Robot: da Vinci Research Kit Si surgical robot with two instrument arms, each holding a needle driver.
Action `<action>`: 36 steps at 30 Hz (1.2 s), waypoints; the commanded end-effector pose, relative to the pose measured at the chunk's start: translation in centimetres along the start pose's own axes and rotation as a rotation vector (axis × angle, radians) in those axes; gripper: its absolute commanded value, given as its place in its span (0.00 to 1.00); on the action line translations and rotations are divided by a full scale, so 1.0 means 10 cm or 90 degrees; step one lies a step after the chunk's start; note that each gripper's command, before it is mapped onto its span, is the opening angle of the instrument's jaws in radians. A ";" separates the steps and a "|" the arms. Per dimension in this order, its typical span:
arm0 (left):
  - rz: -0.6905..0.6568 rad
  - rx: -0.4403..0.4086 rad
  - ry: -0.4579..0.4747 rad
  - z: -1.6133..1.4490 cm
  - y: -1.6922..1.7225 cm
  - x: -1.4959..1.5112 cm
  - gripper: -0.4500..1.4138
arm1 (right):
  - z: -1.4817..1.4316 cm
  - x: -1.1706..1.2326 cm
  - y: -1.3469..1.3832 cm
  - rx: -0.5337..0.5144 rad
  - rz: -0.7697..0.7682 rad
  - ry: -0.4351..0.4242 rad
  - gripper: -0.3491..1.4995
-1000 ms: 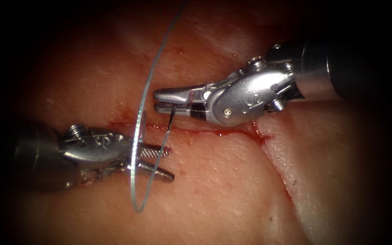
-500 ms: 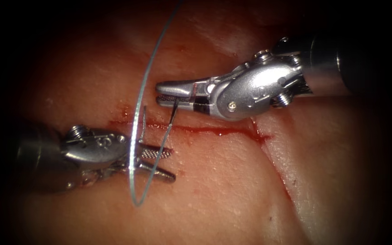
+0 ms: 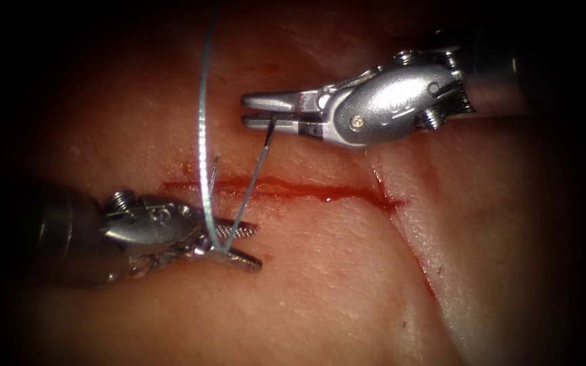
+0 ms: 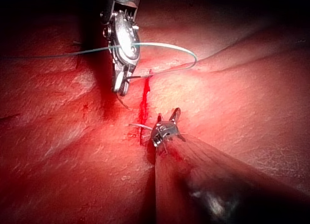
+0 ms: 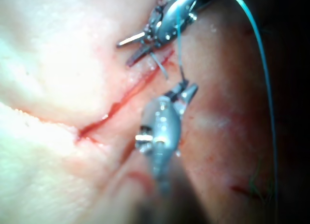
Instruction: Wound Closure
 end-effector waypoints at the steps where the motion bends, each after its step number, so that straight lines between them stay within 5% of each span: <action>1: 0.000 -0.001 0.000 0.008 -0.001 -0.002 0.32 | 0.006 -0.011 0.001 -0.004 0.016 0.003 0.00; 19: 0.000 0.000 -0.001 0.008 0.000 -0.003 0.32 | 0.004 -0.040 0.019 -0.026 0.074 0.014 0.00; 36: -0.001 0.002 0.000 0.004 0.001 -0.001 0.32 | 0.018 -0.034 0.001 -0.013 0.102 0.036 0.00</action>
